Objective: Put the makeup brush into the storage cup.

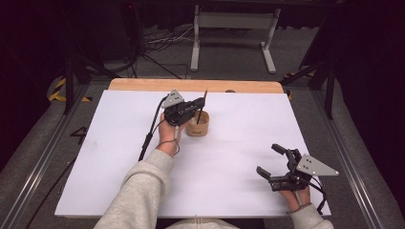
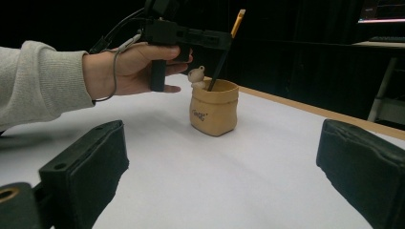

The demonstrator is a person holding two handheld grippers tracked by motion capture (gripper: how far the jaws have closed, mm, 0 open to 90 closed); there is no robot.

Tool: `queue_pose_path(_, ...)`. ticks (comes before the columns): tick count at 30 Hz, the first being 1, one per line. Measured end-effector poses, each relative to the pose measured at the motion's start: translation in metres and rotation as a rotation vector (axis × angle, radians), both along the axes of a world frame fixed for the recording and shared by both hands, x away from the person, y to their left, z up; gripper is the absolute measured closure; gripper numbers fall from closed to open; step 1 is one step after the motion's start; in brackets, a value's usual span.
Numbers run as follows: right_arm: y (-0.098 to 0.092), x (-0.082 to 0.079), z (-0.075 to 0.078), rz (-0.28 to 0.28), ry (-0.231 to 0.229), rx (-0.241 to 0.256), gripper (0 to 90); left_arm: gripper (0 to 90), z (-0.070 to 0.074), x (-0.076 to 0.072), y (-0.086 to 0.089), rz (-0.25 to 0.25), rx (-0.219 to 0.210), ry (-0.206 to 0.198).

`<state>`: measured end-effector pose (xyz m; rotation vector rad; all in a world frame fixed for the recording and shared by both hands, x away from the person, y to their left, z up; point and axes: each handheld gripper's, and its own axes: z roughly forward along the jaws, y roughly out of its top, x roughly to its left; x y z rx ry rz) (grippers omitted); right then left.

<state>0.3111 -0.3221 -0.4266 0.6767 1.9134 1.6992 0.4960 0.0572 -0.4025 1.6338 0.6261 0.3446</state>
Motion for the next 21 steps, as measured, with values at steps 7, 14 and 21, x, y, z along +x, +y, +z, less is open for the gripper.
queue_pose_path(7,0.001,0.0,0.0,-0.001,0.0,-0.002,3.6,81.1,-0.002,-0.001,0.004,0.004,0.0,0.012)
queue_pose_path(14,0.001,0.002,0.0,-0.003,0.002,-0.005,3.6,39.7,0.004,-0.004,0.01,-0.027,-0.057,0.068)
queue_pose_path(21,0.002,0.003,0.001,-0.011,0.003,-0.013,3.5,17.9,0.014,-0.009,0.023,-0.077,-0.077,0.104)
